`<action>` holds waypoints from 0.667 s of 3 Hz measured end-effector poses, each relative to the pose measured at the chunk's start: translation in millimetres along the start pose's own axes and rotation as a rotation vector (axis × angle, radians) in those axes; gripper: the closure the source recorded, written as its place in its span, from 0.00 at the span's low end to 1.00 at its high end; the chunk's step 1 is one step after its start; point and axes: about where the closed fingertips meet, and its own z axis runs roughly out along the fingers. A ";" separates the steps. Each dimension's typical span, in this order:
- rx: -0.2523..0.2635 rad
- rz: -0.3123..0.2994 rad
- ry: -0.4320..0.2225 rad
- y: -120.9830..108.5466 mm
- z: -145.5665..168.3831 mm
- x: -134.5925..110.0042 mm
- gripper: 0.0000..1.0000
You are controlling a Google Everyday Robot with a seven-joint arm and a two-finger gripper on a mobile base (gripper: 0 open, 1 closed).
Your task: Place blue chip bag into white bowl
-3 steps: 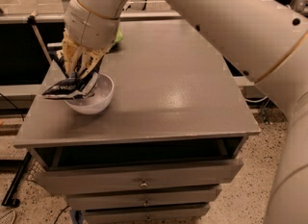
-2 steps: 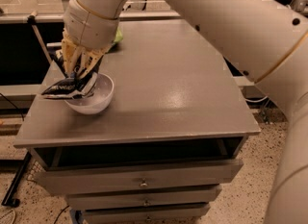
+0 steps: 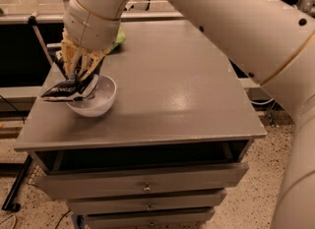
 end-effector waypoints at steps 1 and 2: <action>0.003 -0.002 0.001 -1.6 0.6 -0.7 0.17; 0.005 -0.005 0.002 -3.2 1.1 -1.4 0.00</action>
Offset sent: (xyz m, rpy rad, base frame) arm -0.0003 0.0014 0.0003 0.0022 -0.0021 0.0008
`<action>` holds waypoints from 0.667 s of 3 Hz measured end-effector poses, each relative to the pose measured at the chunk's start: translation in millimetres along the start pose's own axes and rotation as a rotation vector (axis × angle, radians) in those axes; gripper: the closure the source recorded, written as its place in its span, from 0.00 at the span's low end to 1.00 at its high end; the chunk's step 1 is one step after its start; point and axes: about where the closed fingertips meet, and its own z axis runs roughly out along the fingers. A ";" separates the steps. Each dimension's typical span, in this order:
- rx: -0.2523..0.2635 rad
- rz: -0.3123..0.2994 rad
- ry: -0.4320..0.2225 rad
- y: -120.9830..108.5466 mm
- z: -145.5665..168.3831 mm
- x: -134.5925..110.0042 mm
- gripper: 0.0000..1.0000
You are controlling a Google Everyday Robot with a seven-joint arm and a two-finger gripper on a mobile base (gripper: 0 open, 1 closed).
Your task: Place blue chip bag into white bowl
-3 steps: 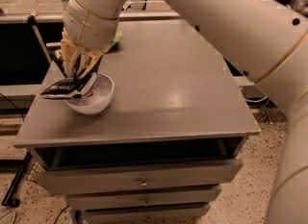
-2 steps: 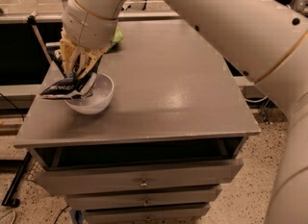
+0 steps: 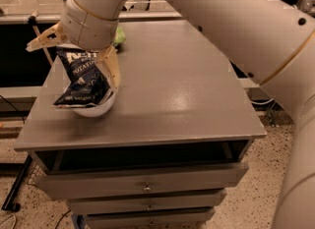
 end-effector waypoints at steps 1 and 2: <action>0.000 0.000 0.000 0.0 0.0 0.0 0.00; 0.010 0.052 0.015 18.2 -5.8 7.9 0.00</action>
Offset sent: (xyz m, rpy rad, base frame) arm 0.0147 -0.0532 -0.0136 0.0067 0.0366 -0.1384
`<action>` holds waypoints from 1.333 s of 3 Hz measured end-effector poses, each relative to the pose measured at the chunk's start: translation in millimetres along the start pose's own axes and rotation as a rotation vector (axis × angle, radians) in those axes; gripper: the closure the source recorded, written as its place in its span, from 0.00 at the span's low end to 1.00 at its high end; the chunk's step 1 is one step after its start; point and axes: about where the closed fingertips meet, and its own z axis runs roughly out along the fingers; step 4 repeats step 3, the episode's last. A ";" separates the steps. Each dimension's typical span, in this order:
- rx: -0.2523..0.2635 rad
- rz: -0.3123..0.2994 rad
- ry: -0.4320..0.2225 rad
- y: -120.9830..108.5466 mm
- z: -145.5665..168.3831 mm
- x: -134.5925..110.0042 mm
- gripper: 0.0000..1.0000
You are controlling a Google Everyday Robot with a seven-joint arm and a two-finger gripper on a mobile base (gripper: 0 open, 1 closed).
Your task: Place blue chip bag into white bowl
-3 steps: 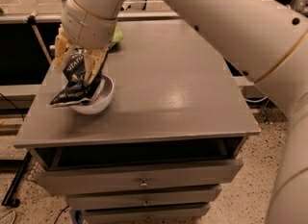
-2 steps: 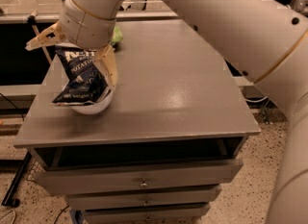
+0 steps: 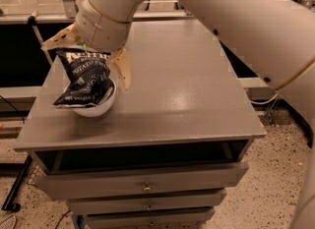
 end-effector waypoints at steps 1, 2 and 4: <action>-0.005 0.082 0.045 30.3 -17.1 13.4 0.00; -0.003 0.160 0.115 59.6 -46.1 22.7 0.00; 0.005 0.243 0.167 88.9 -69.7 29.9 0.00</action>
Offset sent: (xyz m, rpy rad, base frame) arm 0.0162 -0.1332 0.0199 -0.0568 -0.0378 -0.3217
